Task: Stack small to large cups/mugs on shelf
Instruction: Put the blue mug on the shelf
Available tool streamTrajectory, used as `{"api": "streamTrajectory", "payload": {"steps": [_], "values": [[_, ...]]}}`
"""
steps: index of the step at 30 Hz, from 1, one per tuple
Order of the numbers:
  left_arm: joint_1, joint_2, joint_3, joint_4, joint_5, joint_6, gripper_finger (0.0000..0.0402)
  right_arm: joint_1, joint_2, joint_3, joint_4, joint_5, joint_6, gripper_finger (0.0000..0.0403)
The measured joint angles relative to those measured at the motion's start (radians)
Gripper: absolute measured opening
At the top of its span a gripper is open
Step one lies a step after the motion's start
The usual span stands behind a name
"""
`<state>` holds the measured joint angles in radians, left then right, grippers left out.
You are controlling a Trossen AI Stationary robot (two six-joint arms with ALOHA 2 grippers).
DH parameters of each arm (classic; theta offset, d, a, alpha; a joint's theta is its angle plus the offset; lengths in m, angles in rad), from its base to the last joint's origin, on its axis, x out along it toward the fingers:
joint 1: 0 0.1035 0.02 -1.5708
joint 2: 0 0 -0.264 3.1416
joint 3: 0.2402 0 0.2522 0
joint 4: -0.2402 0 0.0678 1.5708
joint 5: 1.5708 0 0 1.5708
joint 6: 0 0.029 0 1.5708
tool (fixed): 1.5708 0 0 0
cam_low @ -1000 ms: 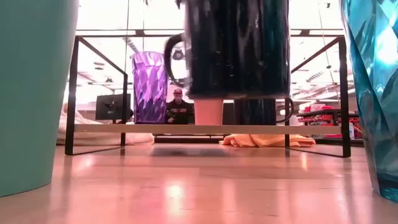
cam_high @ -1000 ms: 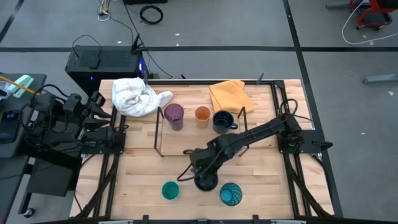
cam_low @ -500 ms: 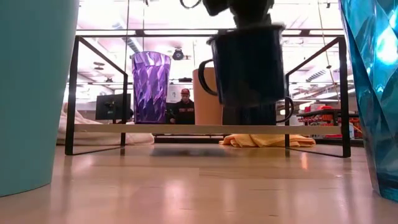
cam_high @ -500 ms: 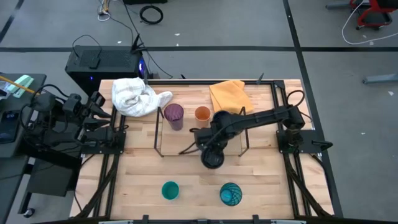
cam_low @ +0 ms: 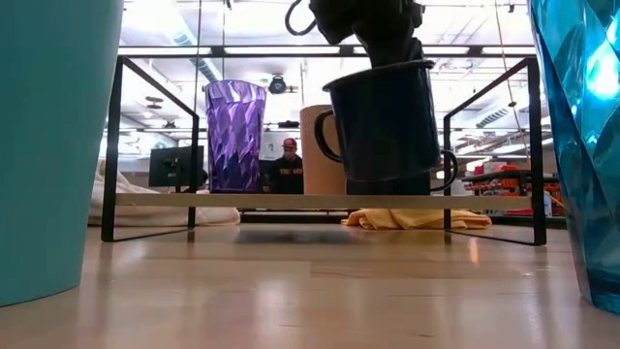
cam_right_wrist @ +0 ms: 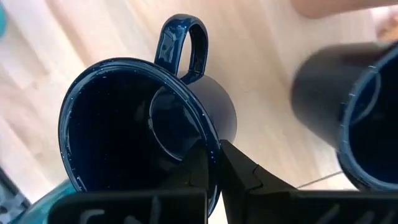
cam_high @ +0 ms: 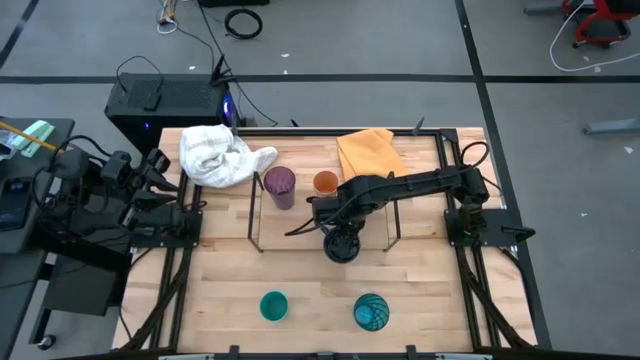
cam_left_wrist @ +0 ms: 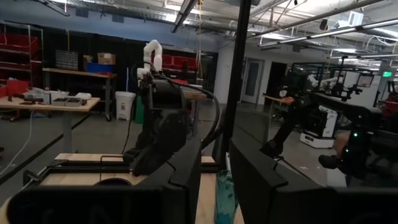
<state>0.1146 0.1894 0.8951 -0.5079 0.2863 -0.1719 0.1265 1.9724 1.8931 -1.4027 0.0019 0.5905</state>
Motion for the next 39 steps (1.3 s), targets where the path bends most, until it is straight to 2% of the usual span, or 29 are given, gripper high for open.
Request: {"api": "streamTrajectory", "payload": {"steps": [8, 11, 17, 21, 24, 29, 34, 39], "values": [[0.0, 0.0, 0.0, 0.0, 0.0, 0.001, 0.0094, 0.004, -0.011, -0.001, -0.037, 0.051, 0.037, 0.0018], [0.0, 0.0, 0.0, -0.001, 0.0, 0.002, 0.0094, 0.011, -0.02, -0.001, 0.014, 0.045, 0.038, 0.0018], [0.0, 0.0, 0.0, -0.003, 0.0, 0.003, 0.0094, -0.002, -0.06, 0.0, 0.18, -0.1, -0.012, 0.0018], [0.0, 0.0, 0.0, -0.005, 0.0, 0.003, 0.0094, -0.028, -0.074, -0.002, 0.194, -0.216, -0.024, 0.0018], [0.0, 0.0, 0.0, -0.006, 0.0, 0.003, 0.0094, -0.041, -0.081, -0.019, 0.186, -0.252, -0.034, 0.0018], [0.0, 0.0, 0.0, -0.007, 0.0, 0.002, 0.0094, -0.059, -0.103, -0.15, 0.227, -0.331, -0.018, 0.0018], [0.0, 0.0, 0.0, -0.007, 0.0, 0.0, 0.0094, -0.059, -0.176, -0.308, 0.358, -0.342, 0.038, 0.0018], [0.0, 0.0, 0.0, -0.007, 0.0, 0.001, 0.0094, -0.072, -0.298, -0.43, 0.407, -0.256, 0.114, 0.0018]]}}
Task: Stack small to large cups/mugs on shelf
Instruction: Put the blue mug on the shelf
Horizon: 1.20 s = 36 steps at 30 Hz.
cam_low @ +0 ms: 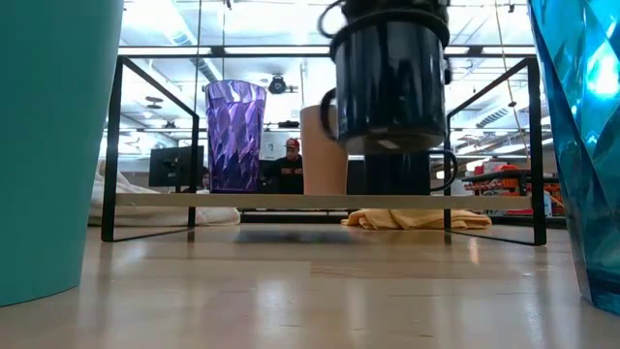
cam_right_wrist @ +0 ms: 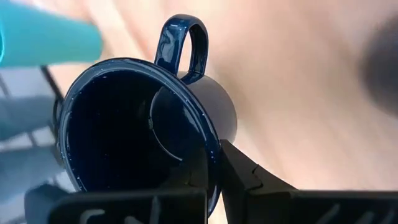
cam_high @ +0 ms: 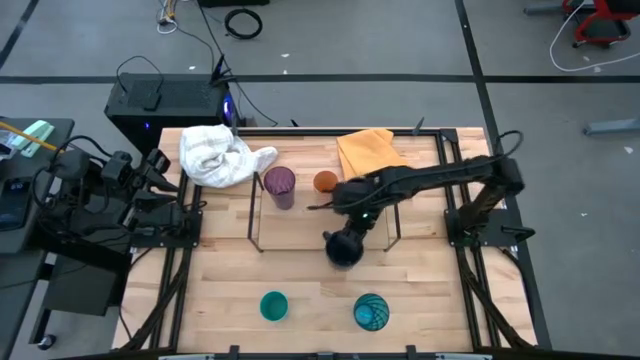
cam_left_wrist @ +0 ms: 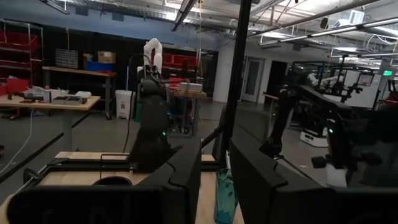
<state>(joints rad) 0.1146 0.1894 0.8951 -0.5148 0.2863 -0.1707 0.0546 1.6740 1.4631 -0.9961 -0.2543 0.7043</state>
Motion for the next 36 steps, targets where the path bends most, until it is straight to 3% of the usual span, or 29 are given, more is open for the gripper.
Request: {"api": "streamTrajectory", "payload": {"steps": [7, 36], "values": [[0.0, 0.0, 0.0, 0.001, 0.0, 0.027, 0.0094, -0.009, -0.129, -0.082, 0.005, 0.056, 0.061, 0.0018], [0.0, 0.0, 0.0, 0.001, -0.001, 0.026, 0.0087, -0.1, -0.078, -0.086, -0.052, 0.078, -0.077, 0.0018]]}}
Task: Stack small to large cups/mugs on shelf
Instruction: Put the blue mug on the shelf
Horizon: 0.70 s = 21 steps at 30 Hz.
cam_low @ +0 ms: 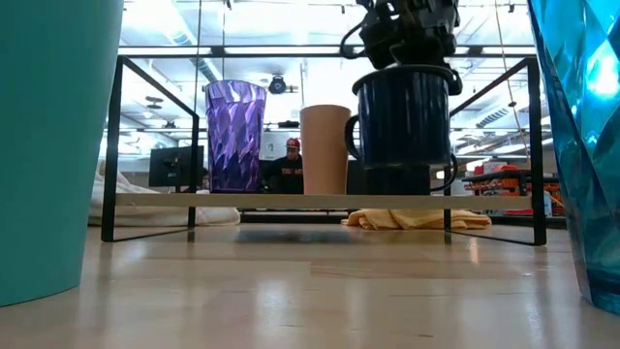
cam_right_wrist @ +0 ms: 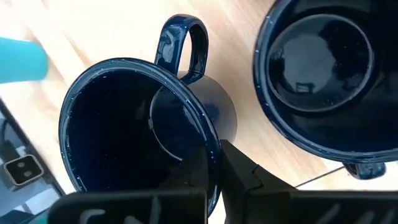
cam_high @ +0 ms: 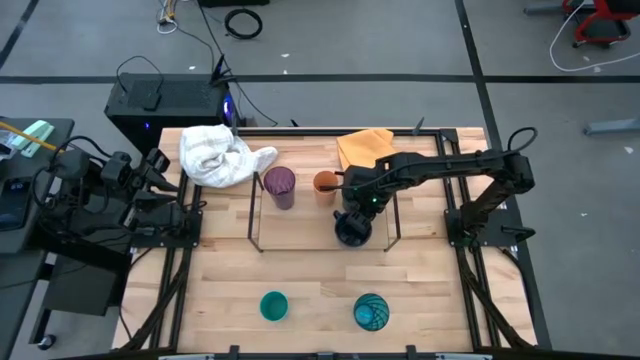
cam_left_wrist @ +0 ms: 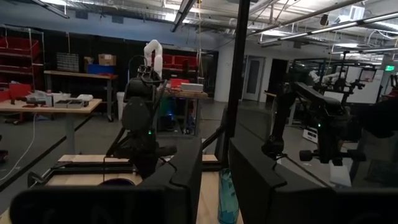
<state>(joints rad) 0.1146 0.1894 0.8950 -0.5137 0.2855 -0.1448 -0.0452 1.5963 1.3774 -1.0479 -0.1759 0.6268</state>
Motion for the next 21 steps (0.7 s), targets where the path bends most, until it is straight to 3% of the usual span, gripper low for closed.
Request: {"api": "streamTrajectory", "payload": {"steps": [21], "values": [[0.0, 0.0, 0.0, 0.0, 0.0, 0.001, 0.0094, 0.001, 0.007, -0.056, 0.05, 0.004, 0.009, 0.0017]]}}
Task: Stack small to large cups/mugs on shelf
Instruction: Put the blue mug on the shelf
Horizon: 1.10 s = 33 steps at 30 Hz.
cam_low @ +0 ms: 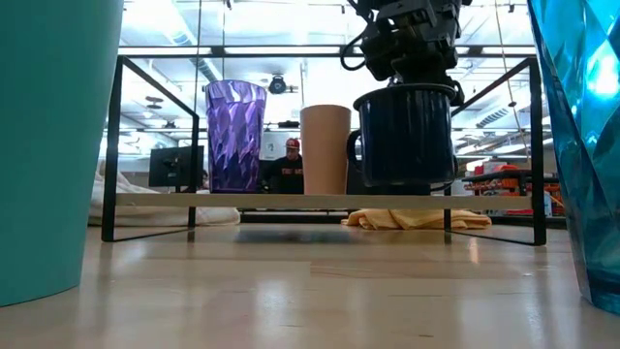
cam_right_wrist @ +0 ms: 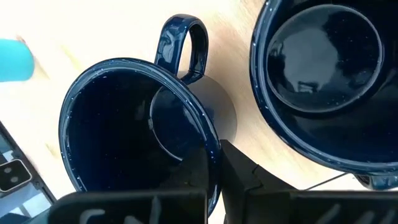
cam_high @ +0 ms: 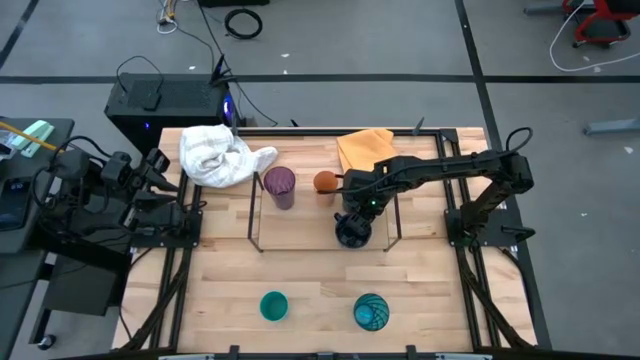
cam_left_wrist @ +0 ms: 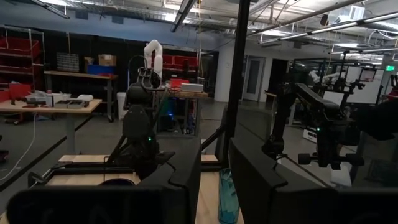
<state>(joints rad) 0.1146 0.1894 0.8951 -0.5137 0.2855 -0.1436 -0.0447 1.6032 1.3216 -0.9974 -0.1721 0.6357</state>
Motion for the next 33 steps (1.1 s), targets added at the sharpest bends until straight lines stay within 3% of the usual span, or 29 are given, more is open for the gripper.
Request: {"api": "streamTrajectory", "payload": {"steps": [33], "values": [[0.0, 0.0, 0.0, 0.0, 0.0, 0.009, 0.0094, 0.0, 0.0, 0.0, 0.035, 0.004, 0.0, 0.0017]]}}
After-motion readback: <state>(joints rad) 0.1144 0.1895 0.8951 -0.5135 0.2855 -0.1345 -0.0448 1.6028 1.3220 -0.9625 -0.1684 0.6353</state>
